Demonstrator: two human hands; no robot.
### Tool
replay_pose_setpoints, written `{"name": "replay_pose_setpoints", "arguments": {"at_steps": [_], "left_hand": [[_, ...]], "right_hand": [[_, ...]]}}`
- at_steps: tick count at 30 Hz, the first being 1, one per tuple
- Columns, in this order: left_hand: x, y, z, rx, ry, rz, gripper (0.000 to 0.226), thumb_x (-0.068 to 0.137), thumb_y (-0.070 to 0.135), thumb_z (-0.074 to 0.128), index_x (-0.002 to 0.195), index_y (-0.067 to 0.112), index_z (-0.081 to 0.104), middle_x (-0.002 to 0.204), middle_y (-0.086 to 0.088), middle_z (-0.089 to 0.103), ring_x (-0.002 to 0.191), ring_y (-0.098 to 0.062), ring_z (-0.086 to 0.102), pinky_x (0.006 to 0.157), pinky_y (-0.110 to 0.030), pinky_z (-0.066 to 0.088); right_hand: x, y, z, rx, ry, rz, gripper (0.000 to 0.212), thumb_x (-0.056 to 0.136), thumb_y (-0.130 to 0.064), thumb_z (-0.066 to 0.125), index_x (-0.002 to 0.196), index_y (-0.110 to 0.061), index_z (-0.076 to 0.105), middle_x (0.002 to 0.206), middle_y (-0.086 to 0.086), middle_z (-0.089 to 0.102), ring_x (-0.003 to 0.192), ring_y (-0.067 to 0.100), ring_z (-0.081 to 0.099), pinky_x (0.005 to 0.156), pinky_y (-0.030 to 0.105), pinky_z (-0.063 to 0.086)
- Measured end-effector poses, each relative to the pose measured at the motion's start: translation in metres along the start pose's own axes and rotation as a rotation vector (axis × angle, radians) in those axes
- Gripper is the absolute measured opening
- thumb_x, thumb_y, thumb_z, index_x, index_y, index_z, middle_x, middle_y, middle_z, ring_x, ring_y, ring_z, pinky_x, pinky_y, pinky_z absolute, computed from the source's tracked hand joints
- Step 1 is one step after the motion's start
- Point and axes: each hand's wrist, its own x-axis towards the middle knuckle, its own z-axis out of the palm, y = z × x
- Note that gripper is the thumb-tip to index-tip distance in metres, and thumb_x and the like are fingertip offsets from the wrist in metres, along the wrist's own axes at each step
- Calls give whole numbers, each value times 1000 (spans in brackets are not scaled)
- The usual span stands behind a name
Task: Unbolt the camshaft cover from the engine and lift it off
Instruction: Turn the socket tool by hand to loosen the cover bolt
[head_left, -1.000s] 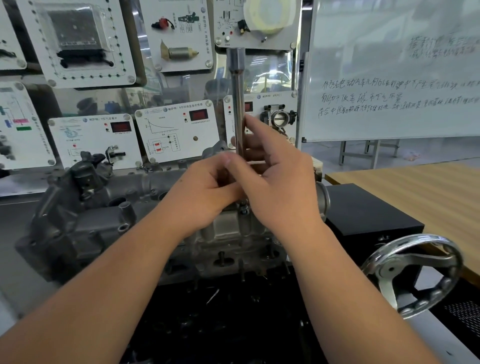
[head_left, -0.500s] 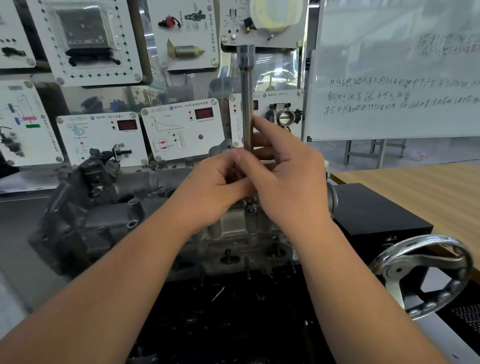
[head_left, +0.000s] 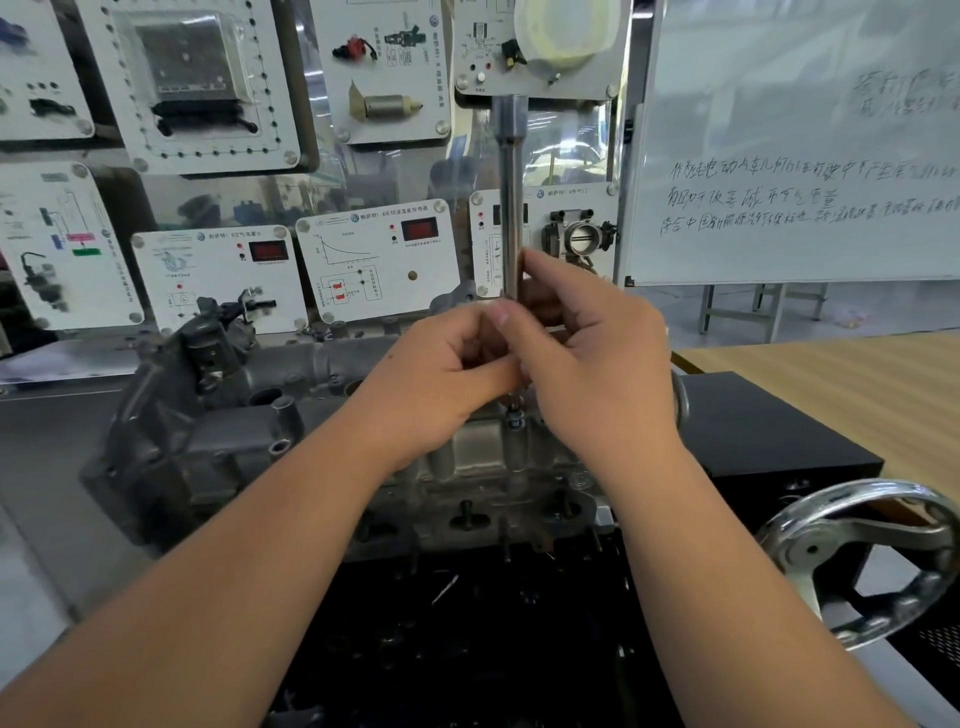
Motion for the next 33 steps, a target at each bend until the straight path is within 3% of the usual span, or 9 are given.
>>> {"name": "replay_pose_setpoints", "arguments": {"at_steps": [5,10,13,16,19,22,25,29,33], "left_hand": [[-1,1,-3,-72,-48,-56,27,93,35,63,110,18,74,108,-1,78,106,-19,73,98,-42,57],[0,1,-1,-22,-12,7,23,88,33,70,110,26,72,109,-10,76,106,-34,71,97,-53,56],[0,1,0,-13,-6,26,32,80,45,69,104,25,70,107,-14,75,104,-39,69,94,-59,55],[0,-2,-2,-83,-2,-12,38,78,47,71,104,20,73,106,-10,77,104,-33,72,96,-49,58],[0,-2,-3,-100,-33,-35,28,79,47,70,99,28,77,103,-3,79,101,-22,75,94,-39,58],[1,-3,-1,-56,-24,7,23,80,46,70,99,36,77,103,-3,78,102,-27,74,96,-48,58],[2,-1,1,-15,5,21,40,78,47,71,104,16,71,102,-17,75,100,-40,70,93,-60,55],[1,0,-2,-13,-37,-20,28,81,55,66,98,36,76,100,2,79,100,-19,74,95,-45,57],[-1,1,-3,0,-52,-28,24,88,49,66,103,33,78,103,4,79,103,-16,74,101,-46,55]], "right_hand": [[1,2,-1,37,-66,34,45,97,-22,59,142,-21,57,98,-14,74,94,1,68,84,30,57],[1,0,-1,81,-64,37,44,93,-22,68,136,-19,62,103,-15,72,97,3,68,87,36,58],[1,1,1,45,-31,12,33,93,-18,69,126,-17,69,96,-12,73,92,9,68,83,38,57],[1,2,0,37,-81,-6,27,96,-18,62,122,-17,70,90,-11,72,85,7,66,75,31,54],[1,1,-1,54,-99,7,44,99,-18,58,143,-18,56,101,-9,74,95,5,68,83,31,57],[1,2,1,62,-82,18,46,96,-20,65,142,-18,57,106,-9,73,97,6,68,86,35,58],[2,4,1,57,-41,13,31,94,-20,68,125,-16,70,98,-7,73,93,11,67,82,35,56],[2,8,0,61,-92,6,23,98,-15,61,118,-10,71,77,-18,64,73,2,61,67,14,44],[2,5,-1,79,-95,12,40,99,-19,62,138,-15,61,100,-9,75,89,5,69,79,26,56]]}}
